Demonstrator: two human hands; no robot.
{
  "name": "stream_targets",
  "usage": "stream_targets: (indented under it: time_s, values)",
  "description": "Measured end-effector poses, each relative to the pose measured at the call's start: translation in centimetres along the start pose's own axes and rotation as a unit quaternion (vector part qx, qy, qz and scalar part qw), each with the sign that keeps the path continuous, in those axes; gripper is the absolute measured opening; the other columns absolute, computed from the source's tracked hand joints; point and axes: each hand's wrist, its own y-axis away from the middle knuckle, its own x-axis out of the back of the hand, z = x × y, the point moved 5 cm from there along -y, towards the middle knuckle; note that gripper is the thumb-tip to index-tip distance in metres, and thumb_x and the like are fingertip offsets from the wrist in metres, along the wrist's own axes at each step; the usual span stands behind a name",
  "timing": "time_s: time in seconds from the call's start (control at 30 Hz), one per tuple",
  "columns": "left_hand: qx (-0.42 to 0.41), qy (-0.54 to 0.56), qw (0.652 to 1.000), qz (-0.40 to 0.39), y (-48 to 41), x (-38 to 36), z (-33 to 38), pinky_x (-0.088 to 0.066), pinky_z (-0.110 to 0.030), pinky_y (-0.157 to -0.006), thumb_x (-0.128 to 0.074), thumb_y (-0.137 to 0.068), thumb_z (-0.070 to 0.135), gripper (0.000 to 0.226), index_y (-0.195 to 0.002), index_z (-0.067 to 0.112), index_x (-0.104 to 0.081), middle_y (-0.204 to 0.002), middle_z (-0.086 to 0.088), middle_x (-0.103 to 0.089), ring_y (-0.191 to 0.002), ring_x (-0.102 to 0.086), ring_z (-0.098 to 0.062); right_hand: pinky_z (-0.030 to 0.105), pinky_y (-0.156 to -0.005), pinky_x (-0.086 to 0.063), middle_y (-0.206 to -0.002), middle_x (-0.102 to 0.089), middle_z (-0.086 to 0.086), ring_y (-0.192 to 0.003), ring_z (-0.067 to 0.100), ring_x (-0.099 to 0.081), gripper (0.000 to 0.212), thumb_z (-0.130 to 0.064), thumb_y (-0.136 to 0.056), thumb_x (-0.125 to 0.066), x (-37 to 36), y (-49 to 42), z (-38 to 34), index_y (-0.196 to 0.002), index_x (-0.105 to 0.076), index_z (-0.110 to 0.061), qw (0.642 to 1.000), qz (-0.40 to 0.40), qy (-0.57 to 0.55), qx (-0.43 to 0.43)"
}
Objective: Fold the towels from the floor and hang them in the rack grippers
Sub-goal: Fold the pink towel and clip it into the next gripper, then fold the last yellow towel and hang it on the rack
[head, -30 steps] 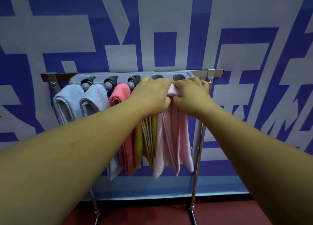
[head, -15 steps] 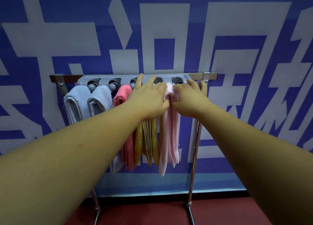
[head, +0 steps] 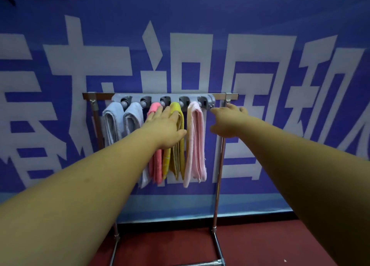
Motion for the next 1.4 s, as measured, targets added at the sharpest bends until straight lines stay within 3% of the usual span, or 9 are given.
stream_targets:
  time_s: [0.17,0.37,0.63,0.87,1.03,1.23,1.4]
  values:
    - [0.023,0.041,0.998,-0.041,5.0,1.0,-0.3,-0.005,-0.057,-0.132,-0.035,-0.108,0.061,0.082,-0.171,0.02,-0.002,-0.179,-0.009,0.003,-0.165,0.007,-0.034,0.066,-0.127,-0.012,-0.17,-0.032,0.012,-0.16,0.039,-0.014,0.089,-0.075,-0.096,-0.049,0.9,4.3,-1.1,-0.164,-0.029,-0.022,0.999,-0.012,0.034,-0.008]
    - [0.032,0.063,0.996,-0.047,8.7,0.9,-0.4,-0.007,-0.056,-0.132,-0.035,-0.107,0.065,0.086,-0.171,0.018,-0.003,-0.179,-0.011,0.001,-0.165,0.004,-0.035,0.066,-0.127,-0.014,-0.171,-0.029,0.012,-0.16,0.04,-0.016,0.089,-0.077,-0.097,-0.044,0.1,8.3,-1.9,-0.165,-0.026,-0.022,0.999,-0.031,0.033,-0.012]
    - [0.036,0.086,0.991,-0.097,7.8,-6.5,1.4,-0.002,-0.053,-0.133,-0.033,-0.103,0.074,0.093,-0.171,0.02,-0.003,-0.179,-0.008,0.002,-0.165,0.006,-0.035,0.064,-0.127,-0.015,-0.173,-0.024,0.01,-0.161,0.039,-0.013,0.092,-0.078,-0.096,-0.043,-7.3,7.2,-1.2,-0.166,-0.021,-0.023,0.995,-0.093,0.025,-0.021]
    - [0.037,0.091,0.979,-0.18,3.6,-19.0,1.1,-0.009,-0.052,-0.133,-0.034,-0.101,0.077,0.096,-0.171,0.017,-0.005,-0.179,-0.008,-0.004,-0.165,0.001,-0.034,0.061,-0.125,-0.02,-0.17,-0.031,0.008,-0.158,0.036,-0.02,0.094,-0.08,-0.094,-0.044,-19.1,2.4,-0.3,-0.165,-0.025,-0.022,0.986,-0.167,0.007,-0.027]
    - [0.035,0.093,0.964,-0.245,2.0,-29.2,1.3,-0.009,-0.052,-0.133,-0.037,-0.101,0.077,0.097,-0.171,0.019,-0.004,-0.179,-0.009,-0.003,-0.165,-0.002,-0.035,0.058,-0.123,-0.024,-0.166,-0.037,0.006,-0.154,0.036,-0.026,0.084,-0.075,-0.096,-0.046,-29.1,0.6,1.4,-0.159,-0.033,-0.022,0.974,-0.221,-0.017,-0.042]
    - [0.037,0.089,0.936,-0.34,2.8,-41.9,3.0,-0.011,-0.053,-0.132,-0.037,-0.101,0.077,0.097,-0.171,0.019,-0.005,-0.179,-0.01,-0.006,-0.165,-0.004,-0.036,0.055,-0.119,-0.031,-0.156,-0.048,0.011,-0.147,0.038,-0.037,0.074,-0.075,-0.092,-0.051,-42.8,2.4,2.9,-0.145,-0.047,-0.024,0.95,-0.302,-0.054,-0.062]
    - [0.032,0.089,0.905,-0.415,5.0,-51.2,5.3,-0.01,-0.052,-0.133,-0.036,-0.103,0.073,0.094,-0.171,0.018,-0.002,-0.179,-0.01,-0.001,-0.165,-0.002,-0.033,0.055,-0.12,-0.03,-0.16,-0.045,0.011,-0.149,0.038,-0.035,0.08,-0.074,-0.092,-0.051,-53.6,5.5,3.2,-0.153,-0.041,-0.024,0.925,-0.367,-0.07,-0.068]
